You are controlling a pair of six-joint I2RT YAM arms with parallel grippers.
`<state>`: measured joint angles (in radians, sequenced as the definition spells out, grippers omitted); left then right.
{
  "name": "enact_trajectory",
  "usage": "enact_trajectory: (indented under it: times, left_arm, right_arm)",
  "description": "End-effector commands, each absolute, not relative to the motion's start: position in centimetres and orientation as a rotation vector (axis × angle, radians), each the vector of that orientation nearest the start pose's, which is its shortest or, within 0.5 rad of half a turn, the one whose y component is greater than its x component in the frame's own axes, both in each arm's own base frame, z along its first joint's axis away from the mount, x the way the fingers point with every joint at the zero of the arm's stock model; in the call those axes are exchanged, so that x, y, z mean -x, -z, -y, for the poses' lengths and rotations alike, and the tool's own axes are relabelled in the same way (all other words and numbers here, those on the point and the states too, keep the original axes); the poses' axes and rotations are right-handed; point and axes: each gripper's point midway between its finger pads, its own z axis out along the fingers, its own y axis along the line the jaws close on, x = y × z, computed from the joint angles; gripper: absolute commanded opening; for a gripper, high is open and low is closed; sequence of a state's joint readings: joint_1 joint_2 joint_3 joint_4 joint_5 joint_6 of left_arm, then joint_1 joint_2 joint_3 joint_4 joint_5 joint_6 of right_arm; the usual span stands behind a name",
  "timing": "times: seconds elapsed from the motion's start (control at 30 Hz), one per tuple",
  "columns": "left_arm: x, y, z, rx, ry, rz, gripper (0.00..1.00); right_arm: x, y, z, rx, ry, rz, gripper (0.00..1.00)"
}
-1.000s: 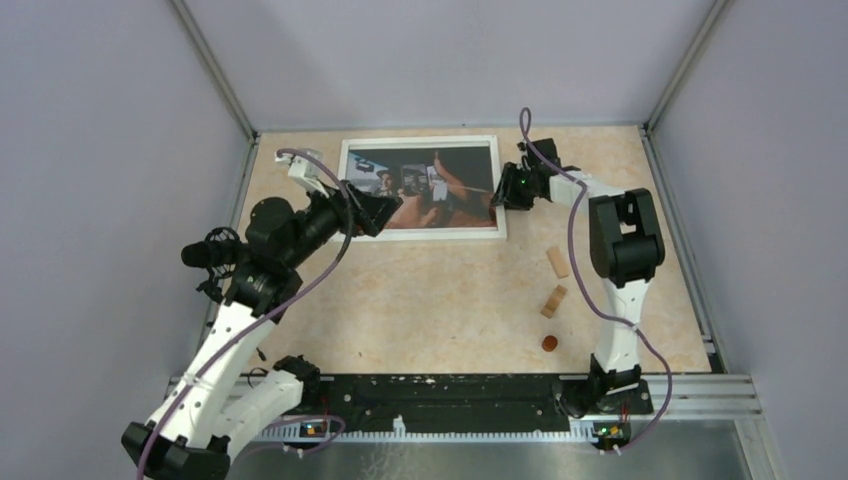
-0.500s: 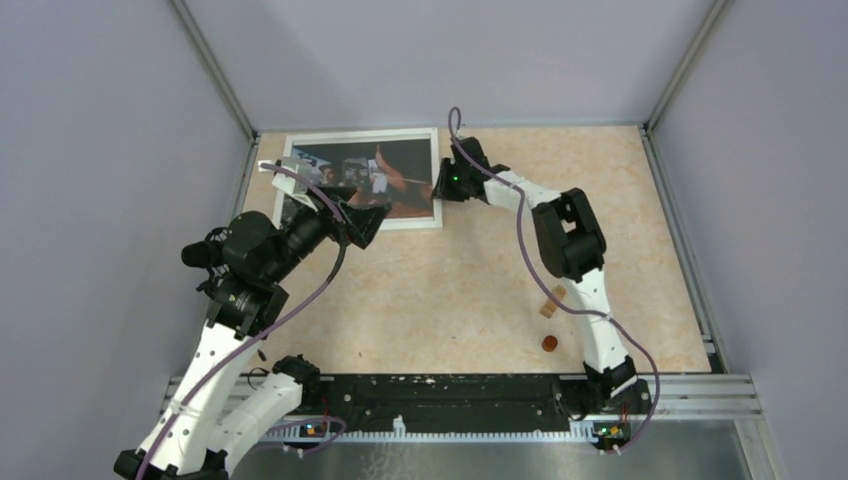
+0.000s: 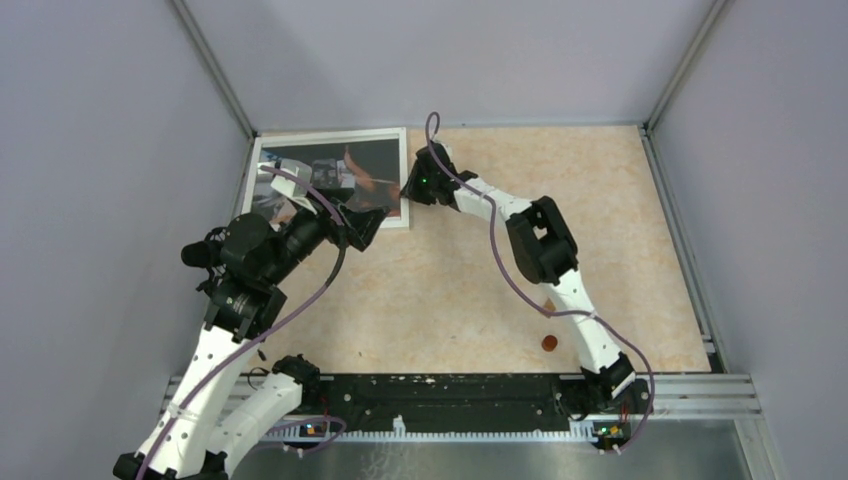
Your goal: Put the photo into the frame
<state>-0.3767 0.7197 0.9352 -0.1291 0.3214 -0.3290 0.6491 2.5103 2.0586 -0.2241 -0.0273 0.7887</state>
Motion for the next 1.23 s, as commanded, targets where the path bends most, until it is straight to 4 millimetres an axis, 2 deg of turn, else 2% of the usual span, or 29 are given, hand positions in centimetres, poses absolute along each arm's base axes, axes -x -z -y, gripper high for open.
enact_trajectory:
  times: [0.0,0.07,0.13,0.17,0.2,0.27,0.37,0.43,0.53,0.67,0.77,0.87,0.97,1.03,1.2]
  left_arm:
    - [-23.6,-40.5,16.6,-0.315,0.796,-1.433,0.99]
    - [-23.7,-40.7,16.6,-0.31,0.795,-1.43,0.99]
    - [-24.3,-41.4,16.0,-0.284,0.757,-1.429,0.99]
    - [-24.8,-41.8,15.5,-0.251,0.722,-1.442,0.99]
    - [-25.3,-42.3,14.9,-0.216,0.691,-1.453,0.99]
    - [-25.6,-44.1,14.2,-0.18,0.665,-1.427,0.99]
    - [-24.7,-47.2,14.3,-0.176,0.704,-1.336,0.99]
    - [-23.6,-49.5,14.2,-0.172,0.739,-1.265,0.99]
    - [-22.4,-52.4,13.7,-0.158,0.76,-1.191,0.99]
    - [-22.2,-54.5,13.6,-0.142,0.778,-1.199,0.99]
    - [-21.4,-55.7,13.5,-0.139,0.799,-1.189,0.99]
    - [-20.4,-57.3,12.8,-0.131,0.785,-1.153,0.99]
    - [-19.2,-59.4,12.0,-0.132,0.757,-1.106,0.99]
    - [-18.5,-60.6,11.6,-0.15,0.736,-1.061,0.99]
    - [-18.0,-62.4,10.8,-0.157,0.683,-0.965,0.99]
  right_arm:
    - [-47.1,-0.2,-41.7,-0.291,-0.728,-2.489,0.22]
    - [-46.9,-1.8,-41.8,-0.24,-0.739,-2.479,0.32]
    - [-46.7,-4.9,-41.4,-0.153,-0.719,-2.46,0.48]
    - [-46.5,-7.1,-40.9,-0.105,-0.702,-2.445,0.56]
    - [-45.9,-10.6,-40.2,-0.045,-0.688,-2.413,0.63]
    - [-44.4,-15.8,-37.5,0.021,-0.609,-2.364,0.77]
    - [-39.9,-22.9,-33.1,0.109,-0.566,-2.288,0.94]
    - [-36.2,-26.4,-29.6,0.149,-0.542,-2.26,0.98]
    - [-31.0,-31.2,-24.9,0.174,-0.541,-2.194,0.99]
    - [-24.8,-37.0,-20.1,0.117,-0.626,-2.075,0.99]
    - [-20.0,-39.8,-18.2,0.115,-0.782,-1.983,0.99]
    - [-16.6,-41.9,-15.8,0.109,-0.847,-1.891,0.99]
    - [-15.7,-43.5,-13.3,0.069,-0.791,-1.833,0.99]
    - [-15.5,-44.4,-12.5,0.059,-0.774,-1.787,0.99]
    - [-16.9,-45.7,-11.2,0.064,-0.66,-1.695,0.99]
